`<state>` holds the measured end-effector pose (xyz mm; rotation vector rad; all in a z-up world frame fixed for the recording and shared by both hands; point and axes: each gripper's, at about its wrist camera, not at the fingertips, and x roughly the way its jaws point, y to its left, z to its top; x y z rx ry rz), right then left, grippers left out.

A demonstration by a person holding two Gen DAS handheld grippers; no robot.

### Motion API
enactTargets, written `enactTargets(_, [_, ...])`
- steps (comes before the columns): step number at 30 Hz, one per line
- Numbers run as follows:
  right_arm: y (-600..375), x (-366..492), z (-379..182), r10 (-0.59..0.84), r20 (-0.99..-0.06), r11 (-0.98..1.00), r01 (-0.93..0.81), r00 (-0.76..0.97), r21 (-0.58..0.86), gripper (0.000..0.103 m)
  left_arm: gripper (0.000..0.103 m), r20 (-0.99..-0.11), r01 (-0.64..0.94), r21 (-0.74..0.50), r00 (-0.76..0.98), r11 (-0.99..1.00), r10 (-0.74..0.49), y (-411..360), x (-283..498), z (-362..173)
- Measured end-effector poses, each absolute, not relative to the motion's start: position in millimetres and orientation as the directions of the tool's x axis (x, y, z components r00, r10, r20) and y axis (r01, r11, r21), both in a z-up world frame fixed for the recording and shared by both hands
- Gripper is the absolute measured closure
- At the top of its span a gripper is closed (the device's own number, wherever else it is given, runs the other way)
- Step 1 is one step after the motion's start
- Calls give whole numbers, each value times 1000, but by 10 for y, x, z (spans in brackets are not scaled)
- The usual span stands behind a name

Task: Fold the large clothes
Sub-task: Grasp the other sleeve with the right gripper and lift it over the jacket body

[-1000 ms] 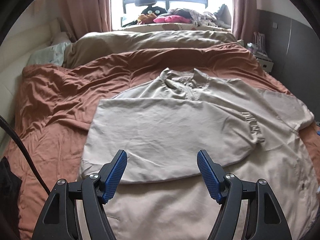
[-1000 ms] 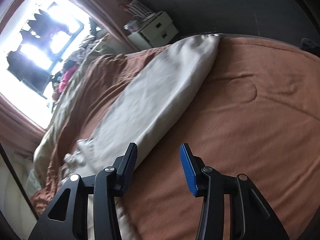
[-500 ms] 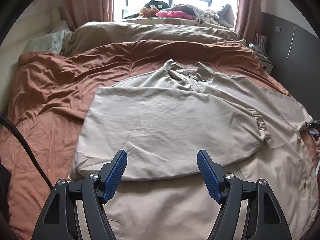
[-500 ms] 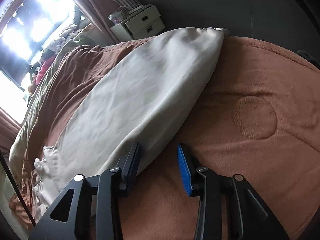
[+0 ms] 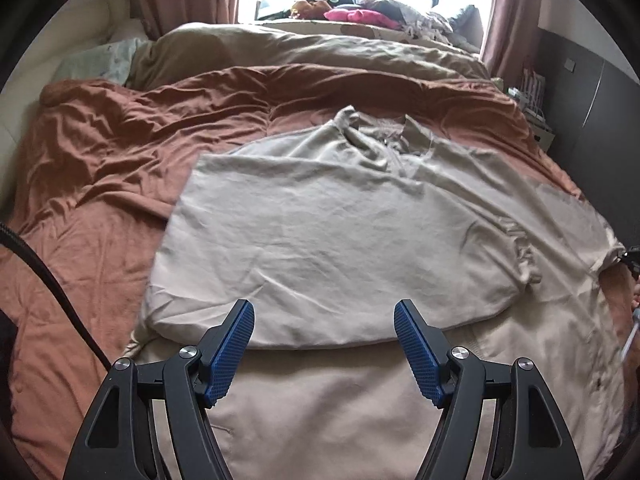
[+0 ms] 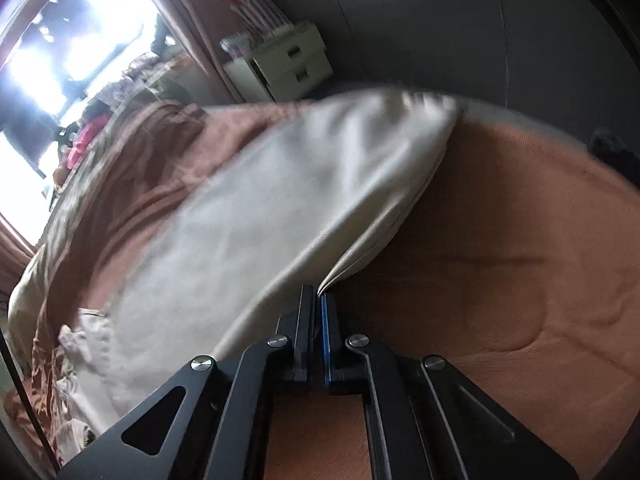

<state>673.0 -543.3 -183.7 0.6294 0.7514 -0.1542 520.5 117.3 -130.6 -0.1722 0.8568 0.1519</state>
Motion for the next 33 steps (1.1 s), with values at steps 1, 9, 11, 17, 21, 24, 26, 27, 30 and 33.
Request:
enactTargets(1, [-5400, 6690, -1711, 88, -666, 814, 332, 740, 477, 103, 29, -755, -208, -102, 653, 973, 61, 1179, 5184, -1277])
enactTargets(9, [-4879, 6318, -791, 129, -561, 876, 170, 818, 450, 103, 29, -738, -214, -174, 674, 961, 16, 1234, 5124, -1454])
enactTargets(11, [-4687, 6233, -618, 147, -536, 887, 129, 831, 444, 103, 29, -747, -212, -196, 665, 957, -6, 1253, 5146, -1504])
enactTargets(17, [-4156, 5949, -317, 227, -476, 910, -11, 849, 414, 103, 29, -741, -204, -204, 672, 957, -15, 1312, 5101, -1521])
enactTargets(21, [-3767, 5830, -258, 277, -469, 923, -95, 839, 374, 103, 29, -739, -216, -232, 673, 948, -28, 1387, 5064, -1523])
enactTargets(24, [-3512, 5777, -279, 300, -481, 932, -147, 824, 331, 103, 29, -737, -214, -259, 674, 942, -50, 1423, 5051, -1518])
enactTargets(26, [-3354, 5762, -302, 321, -491, 934, -184, 810, 307, 103, 29, -740, -207, -272, 670, 940, -66, 1432, 5055, -1522])
enactTargets(27, [-3234, 5743, -346, 336, -499, 932, -207, 799, 297, 103, 29, -740, -202, -280, 668, 938, -77, 1439, 5059, -1524])
enactTargets(30, [-3091, 5828, -421, 381, -524, 920, -255, 762, 298, 103, 29, -741, -204, -288, 666, 936, -83, 1466, 5054, -1517])
enactTargets(33, [-2866, 5970, -571, 425, -570, 905, -312, 703, 290, 103, 29, -737, -208, -307, 669, 929, -94, 1504, 5046, -1507])
